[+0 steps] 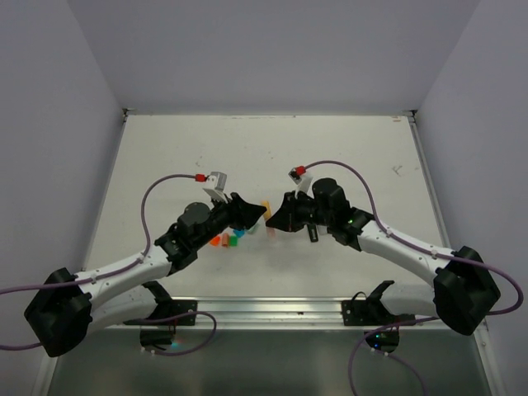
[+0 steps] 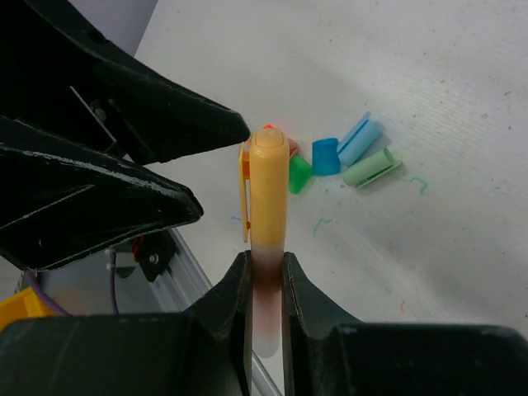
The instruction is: Open the pen caps
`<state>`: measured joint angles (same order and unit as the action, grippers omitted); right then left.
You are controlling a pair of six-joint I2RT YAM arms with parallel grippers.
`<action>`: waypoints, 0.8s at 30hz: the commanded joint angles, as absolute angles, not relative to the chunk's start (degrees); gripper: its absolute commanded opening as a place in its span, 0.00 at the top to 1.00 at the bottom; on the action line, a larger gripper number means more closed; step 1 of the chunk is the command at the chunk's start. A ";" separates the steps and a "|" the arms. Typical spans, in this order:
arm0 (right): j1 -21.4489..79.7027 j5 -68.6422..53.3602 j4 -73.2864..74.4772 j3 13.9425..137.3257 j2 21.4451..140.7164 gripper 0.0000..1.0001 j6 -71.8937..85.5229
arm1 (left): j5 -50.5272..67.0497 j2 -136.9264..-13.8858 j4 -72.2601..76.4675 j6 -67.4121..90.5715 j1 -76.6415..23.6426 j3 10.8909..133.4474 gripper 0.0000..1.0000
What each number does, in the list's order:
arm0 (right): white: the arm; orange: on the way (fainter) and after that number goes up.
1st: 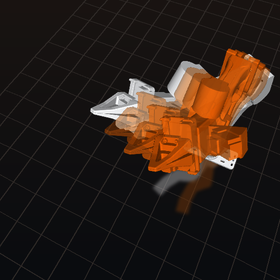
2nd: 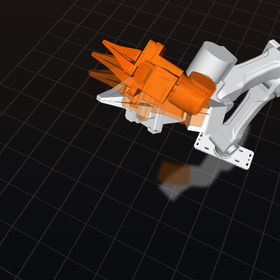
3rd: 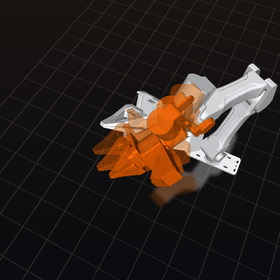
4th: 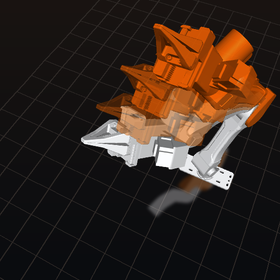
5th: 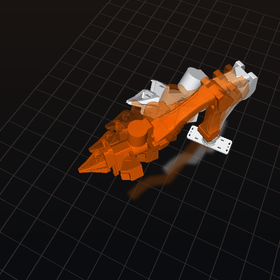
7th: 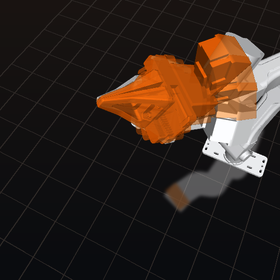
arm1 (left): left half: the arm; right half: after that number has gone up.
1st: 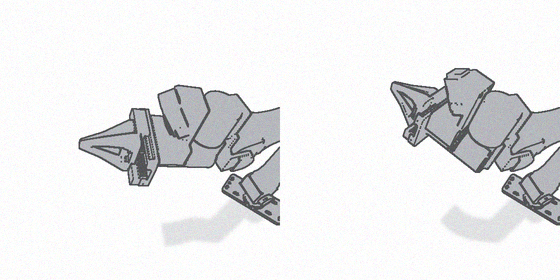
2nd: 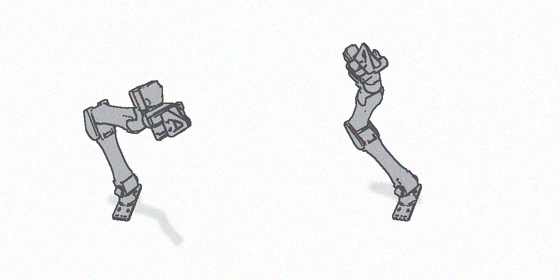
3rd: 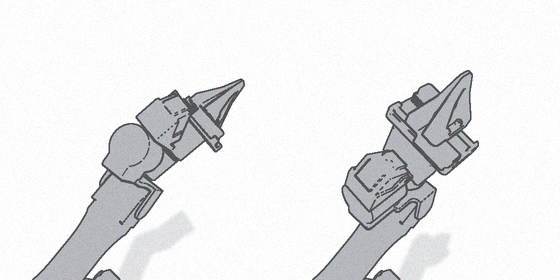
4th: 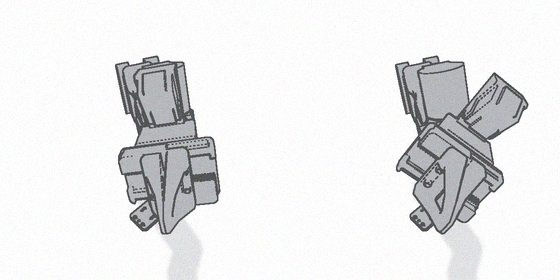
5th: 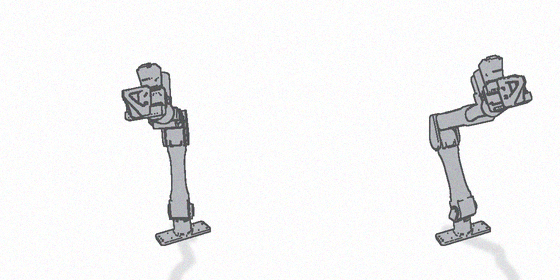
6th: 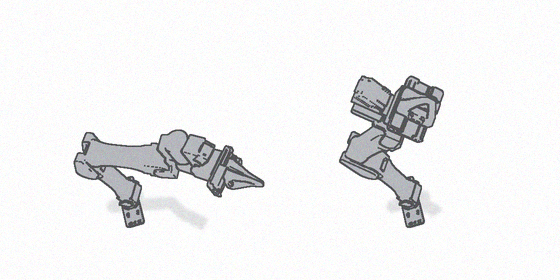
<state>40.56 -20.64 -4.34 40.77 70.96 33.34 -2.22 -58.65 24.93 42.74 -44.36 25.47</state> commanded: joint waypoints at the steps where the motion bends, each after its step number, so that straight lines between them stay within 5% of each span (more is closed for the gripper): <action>1: 40.87 -28.73 -8.26 39.99 69.43 1.00 30.94 | 2.98 -59.59 29.18 40.17 -44.03 25.40 0.46; 18: 40.87 -33.13 -12.92 39.37 70.22 1.00 32.87 | 13.44 -62.14 39.46 40.16 -42.45 22.06 0.49; 22: 40.87 -32.96 -12.74 39.29 70.49 1.00 32.70 | 14.50 -62.58 39.82 40.43 -41.84 21.97 0.69; 24: 40.87 -32.61 -12.92 39.20 70.49 1.00 32.70 | 14.85 -62.75 40.16 40.52 -41.57 21.71 0.87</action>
<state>40.62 -31.62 -9.82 39.68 70.89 32.40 11.77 -62.37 36.75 41.54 -42.00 22.35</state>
